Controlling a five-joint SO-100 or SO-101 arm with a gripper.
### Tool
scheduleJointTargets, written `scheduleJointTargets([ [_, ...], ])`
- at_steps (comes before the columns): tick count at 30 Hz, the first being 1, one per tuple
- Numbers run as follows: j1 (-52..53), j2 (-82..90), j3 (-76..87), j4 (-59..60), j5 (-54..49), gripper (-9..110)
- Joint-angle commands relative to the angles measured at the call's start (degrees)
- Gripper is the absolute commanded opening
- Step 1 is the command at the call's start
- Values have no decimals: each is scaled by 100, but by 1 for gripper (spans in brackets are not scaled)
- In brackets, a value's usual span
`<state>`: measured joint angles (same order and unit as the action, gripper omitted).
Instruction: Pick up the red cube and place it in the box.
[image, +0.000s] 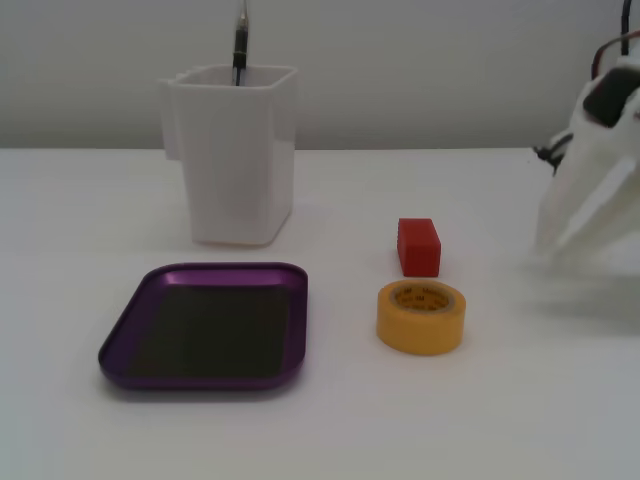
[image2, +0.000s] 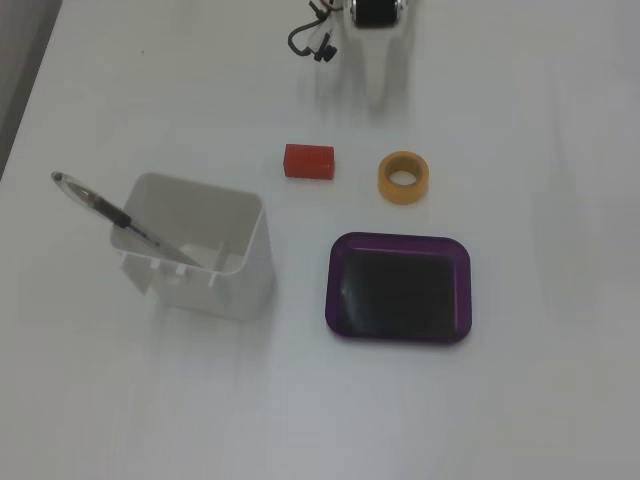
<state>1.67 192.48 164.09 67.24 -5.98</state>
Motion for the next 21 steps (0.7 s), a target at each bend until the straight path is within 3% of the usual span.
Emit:
scheduleJointTargets([
  [1, 44, 176, -800, -308, -35, 0],
  [9, 501, -466, -1239, -237, -62, 14],
  [15, 1925, -2900, -2021, -352, -888, 18],
  [21, 2065, -5476, -3691, -62, -1160, 20],
])
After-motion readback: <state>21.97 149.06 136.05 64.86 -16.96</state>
